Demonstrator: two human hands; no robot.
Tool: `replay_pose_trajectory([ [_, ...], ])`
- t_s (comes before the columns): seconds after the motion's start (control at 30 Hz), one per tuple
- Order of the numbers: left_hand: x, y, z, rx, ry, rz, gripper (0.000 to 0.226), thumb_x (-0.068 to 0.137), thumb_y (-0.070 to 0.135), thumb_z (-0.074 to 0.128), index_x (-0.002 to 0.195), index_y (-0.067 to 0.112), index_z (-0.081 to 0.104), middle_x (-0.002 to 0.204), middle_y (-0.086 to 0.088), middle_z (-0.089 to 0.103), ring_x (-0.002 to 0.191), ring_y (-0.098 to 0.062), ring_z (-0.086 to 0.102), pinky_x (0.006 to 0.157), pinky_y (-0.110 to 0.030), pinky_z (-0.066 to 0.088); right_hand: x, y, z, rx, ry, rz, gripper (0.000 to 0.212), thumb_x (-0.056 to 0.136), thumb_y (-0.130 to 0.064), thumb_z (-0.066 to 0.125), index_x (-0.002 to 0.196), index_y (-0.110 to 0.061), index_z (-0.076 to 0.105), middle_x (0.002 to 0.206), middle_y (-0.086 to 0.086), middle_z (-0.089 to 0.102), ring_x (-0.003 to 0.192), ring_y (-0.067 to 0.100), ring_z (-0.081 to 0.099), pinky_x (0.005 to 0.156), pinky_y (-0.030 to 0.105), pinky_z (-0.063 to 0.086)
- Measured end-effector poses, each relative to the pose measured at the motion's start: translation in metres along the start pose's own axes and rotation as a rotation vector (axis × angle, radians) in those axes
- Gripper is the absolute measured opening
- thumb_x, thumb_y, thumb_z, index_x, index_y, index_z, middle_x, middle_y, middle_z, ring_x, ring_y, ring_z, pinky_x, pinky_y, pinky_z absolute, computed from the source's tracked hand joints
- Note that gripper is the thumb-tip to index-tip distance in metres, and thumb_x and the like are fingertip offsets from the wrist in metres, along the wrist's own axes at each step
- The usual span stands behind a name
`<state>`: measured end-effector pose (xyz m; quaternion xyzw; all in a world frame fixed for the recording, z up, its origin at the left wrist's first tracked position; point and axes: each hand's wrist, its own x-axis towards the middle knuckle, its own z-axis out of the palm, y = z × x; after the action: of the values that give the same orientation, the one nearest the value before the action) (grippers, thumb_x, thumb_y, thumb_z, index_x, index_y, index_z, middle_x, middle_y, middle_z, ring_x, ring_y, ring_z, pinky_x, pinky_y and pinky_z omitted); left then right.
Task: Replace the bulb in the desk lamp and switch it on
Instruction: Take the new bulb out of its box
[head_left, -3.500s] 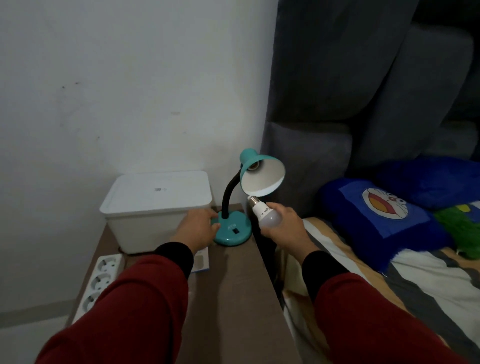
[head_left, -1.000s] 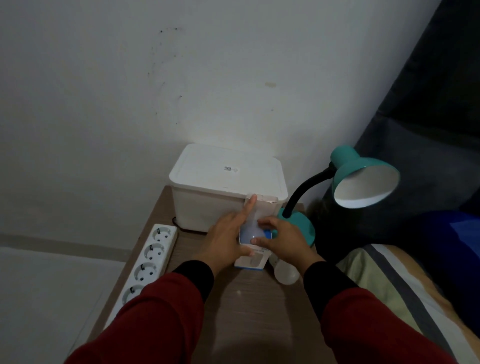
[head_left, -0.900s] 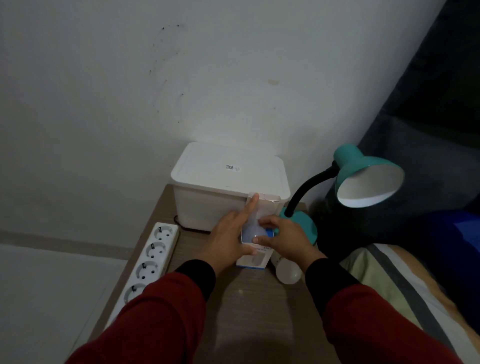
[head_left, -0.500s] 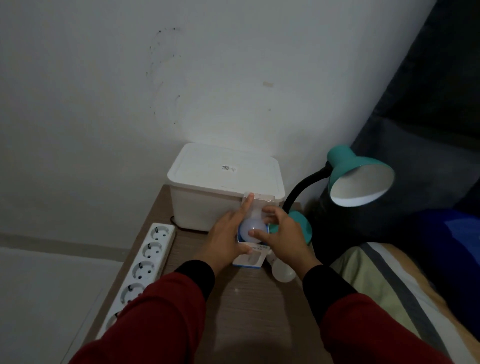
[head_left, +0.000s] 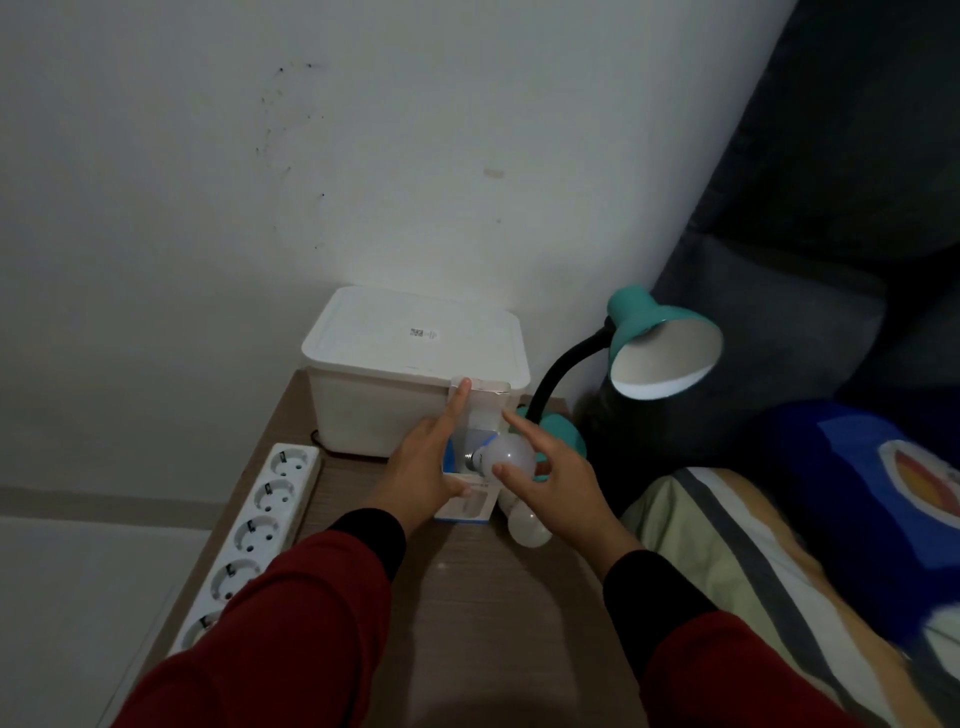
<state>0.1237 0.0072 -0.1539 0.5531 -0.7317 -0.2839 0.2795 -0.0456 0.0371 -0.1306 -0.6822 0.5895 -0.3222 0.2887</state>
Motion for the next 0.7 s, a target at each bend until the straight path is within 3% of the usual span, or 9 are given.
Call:
replay_pose_trajectory([
  [0.13,-0.004,0.008,-0.001,0.013,0.03,-0.026,0.125,0.07,0.014,0.08,0.139,0.052,-0.016,0.135,-0.003,0.038,0.122,-0.017,0.042,0.103,-0.03,0.038,-0.008,0.001,-0.011,0.145,0.062,0.059,0.047,0.089,-0.033,0.058,0.133,-0.046,0.047,0.131,0.004,0.046,0.116,0.019,0.053,0.096,0.036,0.052],
  [0.23,-0.01,0.013,-0.005,0.023,0.04,-0.031,0.124,0.07,0.014,0.08,0.14,0.052,-0.014,0.137,-0.004,0.033,0.12,-0.018,0.043,0.103,-0.034,0.041,-0.013,-0.001,-0.021,0.188,0.157,0.077,0.034,0.091,-0.021,0.056,0.124,-0.032,0.059,0.126,0.005,0.051,0.109,0.015,0.052,0.083,0.013,0.048],
  [0.3,-0.013,0.016,-0.009,0.027,0.059,-0.018,0.12,0.071,0.018,0.08,0.141,0.051,-0.011,0.135,-0.004,0.032,0.117,-0.017,0.044,0.103,-0.035,0.044,-0.017,-0.003,-0.025,0.242,0.231,0.06,0.026,0.088,-0.021,0.063,0.112,-0.029,0.06,0.125,0.004,0.055,0.106,0.015,0.056,0.076,0.009,0.05],
  [0.4,-0.016,0.017,-0.01,0.113,0.139,0.014,0.099,0.078,0.026,0.074,0.145,0.045,0.004,0.132,-0.005,0.034,0.118,-0.018,0.043,0.101,-0.032,0.044,-0.023,-0.004,-0.028,0.32,0.31,0.059,0.027,0.083,-0.022,0.07,0.107,-0.028,0.059,0.12,0.003,0.058,0.104,0.019,0.06,0.081,0.027,0.057],
  [0.47,-0.017,0.016,-0.009,0.207,0.21,0.058,0.071,0.084,0.031,0.066,0.144,0.034,0.028,0.132,-0.006,0.036,0.12,-0.019,0.044,0.1,-0.032,0.044,-0.024,-0.002,-0.029,0.33,0.351,0.057,0.029,0.081,-0.025,0.071,0.108,-0.028,0.059,0.118,0.001,0.059,0.105,0.022,0.061,0.083,0.04,0.058],
  [0.57,-0.017,0.017,-0.007,0.302,0.228,0.082,0.039,0.09,0.032,0.057,0.128,0.026,0.055,0.131,-0.005,0.045,0.12,-0.021,0.047,0.097,-0.037,0.047,-0.025,-0.002,-0.03,0.333,0.383,0.061,0.028,0.083,-0.024,0.07,0.107,-0.032,0.058,0.117,0.0,0.058,0.106,0.024,0.062,0.08,0.043,0.06],
  [0.7,-0.018,0.018,-0.005,0.296,0.245,0.121,0.028,0.087,0.021,0.063,0.115,0.019,0.066,0.119,-0.005,0.058,0.112,-0.023,0.053,0.092,-0.04,0.049,-0.022,-0.001,-0.029,0.331,0.386,0.065,0.03,0.082,-0.028,0.069,0.096,-0.05,0.055,0.116,-0.003,0.057,0.104,0.026,0.064,0.08,0.049,0.059],
])
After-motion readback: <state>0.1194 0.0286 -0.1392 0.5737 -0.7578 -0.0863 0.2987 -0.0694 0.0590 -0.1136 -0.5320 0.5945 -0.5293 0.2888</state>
